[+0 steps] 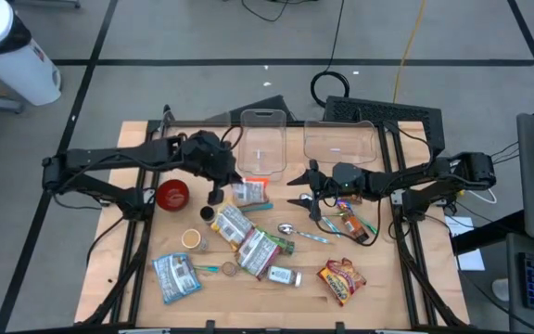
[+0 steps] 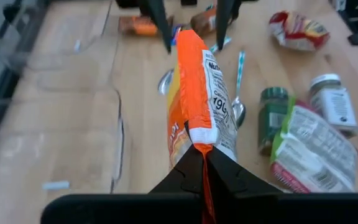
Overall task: Pick & Place Food Item
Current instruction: Put the orange noodle pack into the middle transparent bin
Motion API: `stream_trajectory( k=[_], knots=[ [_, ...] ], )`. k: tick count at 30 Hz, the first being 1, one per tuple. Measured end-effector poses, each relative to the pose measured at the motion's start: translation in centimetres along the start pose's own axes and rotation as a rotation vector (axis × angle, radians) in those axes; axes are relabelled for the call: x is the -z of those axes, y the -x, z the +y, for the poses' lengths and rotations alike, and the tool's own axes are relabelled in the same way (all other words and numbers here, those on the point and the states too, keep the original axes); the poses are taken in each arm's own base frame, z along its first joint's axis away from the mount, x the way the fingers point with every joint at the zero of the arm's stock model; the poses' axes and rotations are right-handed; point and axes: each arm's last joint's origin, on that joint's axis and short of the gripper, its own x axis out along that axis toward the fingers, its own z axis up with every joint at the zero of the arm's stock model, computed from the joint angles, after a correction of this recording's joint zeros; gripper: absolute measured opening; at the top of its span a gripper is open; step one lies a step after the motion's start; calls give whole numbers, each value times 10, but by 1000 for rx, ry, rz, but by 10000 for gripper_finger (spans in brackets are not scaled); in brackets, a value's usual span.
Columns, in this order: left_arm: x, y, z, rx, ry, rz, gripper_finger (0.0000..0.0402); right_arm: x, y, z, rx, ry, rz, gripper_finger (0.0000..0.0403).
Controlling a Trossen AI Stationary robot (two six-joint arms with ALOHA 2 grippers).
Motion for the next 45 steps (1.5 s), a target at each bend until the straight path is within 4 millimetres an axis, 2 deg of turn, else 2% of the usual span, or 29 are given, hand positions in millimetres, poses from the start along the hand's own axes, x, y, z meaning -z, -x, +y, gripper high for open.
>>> stream_trajectory(
  k=[7,13,18,24,31,36,45],
  knots=[
    [-27,23,5,-168,-91,1,3,0,0,0,0,0,0,254],
    [-37,35,17,-307,-199,-5,3,0,0,0,0,0,0,254],
    [-36,42,38,-371,-197,-34,3,0,0,0,0,-2,0,253],
    [-25,56,70,-378,-149,-49,3,0,0,0,0,-3,0,253],
    [-20,74,101,-417,-122,-150,3,0,0,0,0,-2,0,253],
    [-16,70,122,-434,-111,-182,3,0,0,0,0,-1,0,253],
    [1,36,157,-377,-91,-150,3,0,0,0,0,-2,0,253]
  ],
)
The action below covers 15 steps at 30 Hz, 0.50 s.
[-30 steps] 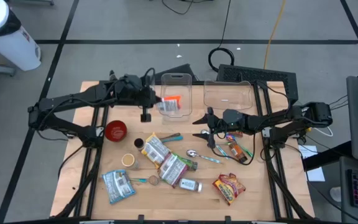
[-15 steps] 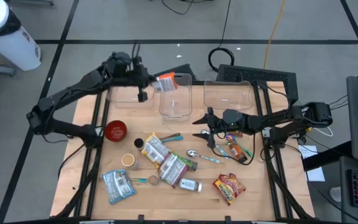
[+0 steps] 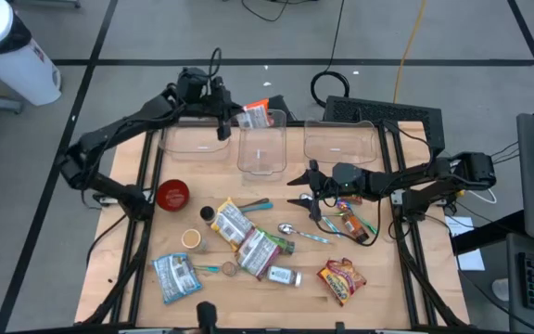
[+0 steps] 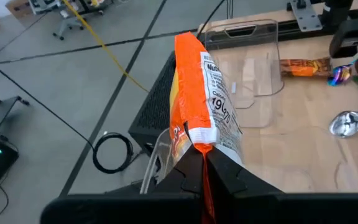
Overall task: Pick & Place Food Item
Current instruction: Put the orange noodle pack into the middle transparent bin
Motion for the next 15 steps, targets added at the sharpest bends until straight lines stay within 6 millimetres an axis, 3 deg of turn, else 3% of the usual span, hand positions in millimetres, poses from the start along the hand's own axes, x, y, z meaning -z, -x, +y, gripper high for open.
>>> stream_trajectory(
  k=[6,15],
  knots=[
    [10,-18,6,-2,-5,8,3,0,0,0,0,0,0,253],
    [1,-42,29,82,46,52,3,0,0,0,4,0,0,253]
  ],
)
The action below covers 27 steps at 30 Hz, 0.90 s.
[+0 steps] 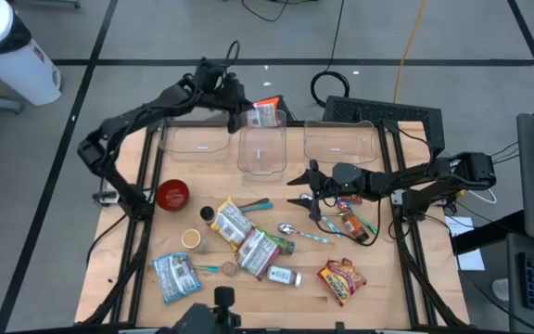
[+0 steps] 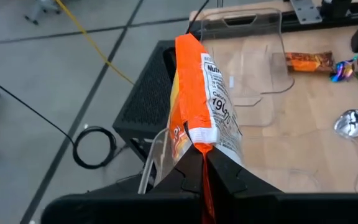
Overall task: Pick & Place Food Item
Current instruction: Put the orange noodle pack into the middle transparent bin
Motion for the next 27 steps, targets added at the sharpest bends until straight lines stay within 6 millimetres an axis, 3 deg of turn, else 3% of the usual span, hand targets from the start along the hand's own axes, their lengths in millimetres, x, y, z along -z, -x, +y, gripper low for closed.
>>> stream_trajectory(
  k=[6,27],
  knots=[
    [-2,-17,10,31,-11,50,3,0,0,0,0,0,0,253],
    [46,-60,33,52,-1,138,6,0,0,0,1,1,0,254]
  ],
)
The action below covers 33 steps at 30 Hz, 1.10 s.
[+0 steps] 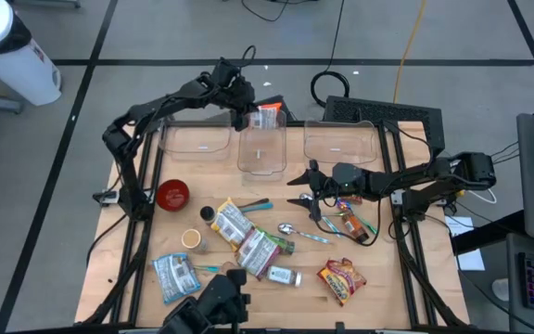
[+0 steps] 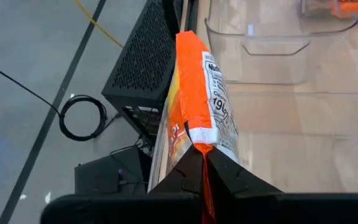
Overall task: Pick & Place Food Item
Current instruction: Put the orange noodle pack into the middle transparent bin
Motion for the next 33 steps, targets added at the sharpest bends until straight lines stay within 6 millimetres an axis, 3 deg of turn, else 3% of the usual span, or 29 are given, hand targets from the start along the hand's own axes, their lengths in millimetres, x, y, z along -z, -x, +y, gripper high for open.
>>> stream_trajectory(
  k=[5,33],
  knots=[
    [7,-10,1,10,-2,16,3,0,0,0,2,-1,0,253],
    [13,-12,5,1,2,31,16,0,0,0,4,1,0,253]
  ],
)
